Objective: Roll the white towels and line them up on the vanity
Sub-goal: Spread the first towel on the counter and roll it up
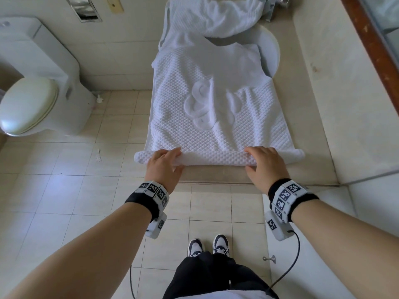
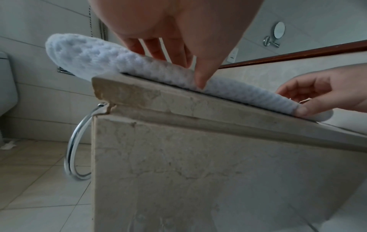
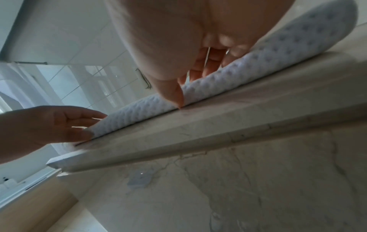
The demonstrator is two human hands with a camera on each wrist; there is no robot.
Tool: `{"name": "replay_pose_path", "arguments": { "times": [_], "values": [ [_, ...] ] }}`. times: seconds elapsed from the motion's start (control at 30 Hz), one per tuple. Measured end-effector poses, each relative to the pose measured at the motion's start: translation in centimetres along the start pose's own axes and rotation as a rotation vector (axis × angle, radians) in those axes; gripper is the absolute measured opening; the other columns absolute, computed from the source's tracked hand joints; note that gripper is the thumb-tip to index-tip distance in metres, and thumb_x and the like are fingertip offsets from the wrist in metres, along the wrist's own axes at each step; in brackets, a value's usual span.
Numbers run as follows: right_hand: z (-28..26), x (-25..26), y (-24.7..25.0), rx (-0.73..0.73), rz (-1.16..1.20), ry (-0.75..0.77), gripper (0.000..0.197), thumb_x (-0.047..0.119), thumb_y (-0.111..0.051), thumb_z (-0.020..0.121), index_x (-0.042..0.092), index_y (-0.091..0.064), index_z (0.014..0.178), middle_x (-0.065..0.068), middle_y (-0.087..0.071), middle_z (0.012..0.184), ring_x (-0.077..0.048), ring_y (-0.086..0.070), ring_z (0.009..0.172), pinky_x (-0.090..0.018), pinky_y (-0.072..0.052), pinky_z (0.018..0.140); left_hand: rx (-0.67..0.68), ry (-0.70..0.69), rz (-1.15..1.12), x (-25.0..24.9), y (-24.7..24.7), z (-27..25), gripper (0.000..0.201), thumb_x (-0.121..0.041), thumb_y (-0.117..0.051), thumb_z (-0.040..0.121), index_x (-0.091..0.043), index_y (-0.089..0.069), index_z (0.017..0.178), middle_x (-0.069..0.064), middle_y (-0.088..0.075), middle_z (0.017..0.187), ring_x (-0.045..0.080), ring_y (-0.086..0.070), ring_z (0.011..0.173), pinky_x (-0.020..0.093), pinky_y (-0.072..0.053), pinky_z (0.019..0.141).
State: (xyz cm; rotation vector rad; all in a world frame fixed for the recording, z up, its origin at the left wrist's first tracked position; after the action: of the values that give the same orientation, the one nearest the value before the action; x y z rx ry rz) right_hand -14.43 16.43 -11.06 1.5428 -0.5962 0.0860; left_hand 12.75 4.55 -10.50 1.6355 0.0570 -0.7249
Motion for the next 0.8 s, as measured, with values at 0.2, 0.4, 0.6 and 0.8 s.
{"name": "replay_pose_path", "arguments": {
  "times": [0.2, 0.4, 0.6, 0.8],
  "values": [
    [-0.4, -0.2, 0.2, -0.124, -0.015, 0.006, 0.048, 0.023, -0.076, 0.082, 0.024, -0.062, 0.127, 0.005, -0.068, 0.116, -0.023, -0.057, 0.110, -0.041, -0.042, 0.102, -0.004, -0.022, 0.001, 0.3, 0.3, -0.1, 0.047, -0.010, -0.069, 0.087, -0.020, -0.059, 0.132, 0.000, -0.065, 0.122, 0.023, -0.043, 0.124, 0.045, -0.028, 0.115],
    [-0.7, -1.1, 0.2, -0.200, 0.011, -0.064, 0.040, 0.024, -0.076, 0.082, 0.022, -0.065, 0.120, 0.000, -0.070, 0.099, -0.024, -0.059, 0.096, -0.042, -0.045, 0.094, 0.030, 0.005, -0.040, 1.2, -0.5, 1.1, 0.046, -0.012, -0.053, 0.096, -0.020, -0.049, 0.141, 0.003, -0.059, 0.131, 0.025, -0.039, 0.130, 0.045, -0.022, 0.118],
    [-0.4, -2.0, 0.4, -0.158, 0.184, -0.127, 0.039, 0.033, -0.069, 0.090, 0.020, -0.062, 0.126, -0.004, -0.071, 0.109, -0.023, -0.064, 0.102, -0.042, -0.049, 0.095, 0.094, 0.025, -0.048, 2.1, -1.5, 1.8, 0.044, -0.022, -0.043, 0.100, -0.025, -0.040, 0.144, 0.004, -0.058, 0.129, 0.026, -0.038, 0.127, 0.042, -0.021, 0.117],
    [-0.6, -2.8, 0.0, -0.004, 0.134, -0.227, 0.038, 0.052, -0.057, 0.094, 0.028, -0.057, 0.124, -0.001, -0.070, 0.118, -0.020, -0.065, 0.107, -0.037, -0.047, 0.095, 0.164, 0.006, 0.041, 1.2, -1.2, 2.0, 0.043, -0.025, -0.031, 0.104, -0.025, -0.031, 0.147, 0.002, -0.061, 0.111, 0.023, -0.047, 0.118, 0.041, -0.019, 0.113]
  ]
}}
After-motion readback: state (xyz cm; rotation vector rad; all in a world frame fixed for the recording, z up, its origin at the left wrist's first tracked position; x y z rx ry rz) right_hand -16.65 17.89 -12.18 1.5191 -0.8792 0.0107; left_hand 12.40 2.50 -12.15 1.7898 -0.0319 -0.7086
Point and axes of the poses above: each hand's wrist, its own z-axis towards the middle knuckle, its own y-axis out of the back of the hand, x = y × z, the point moved 6 cm from there along z, towards the middle knuckle
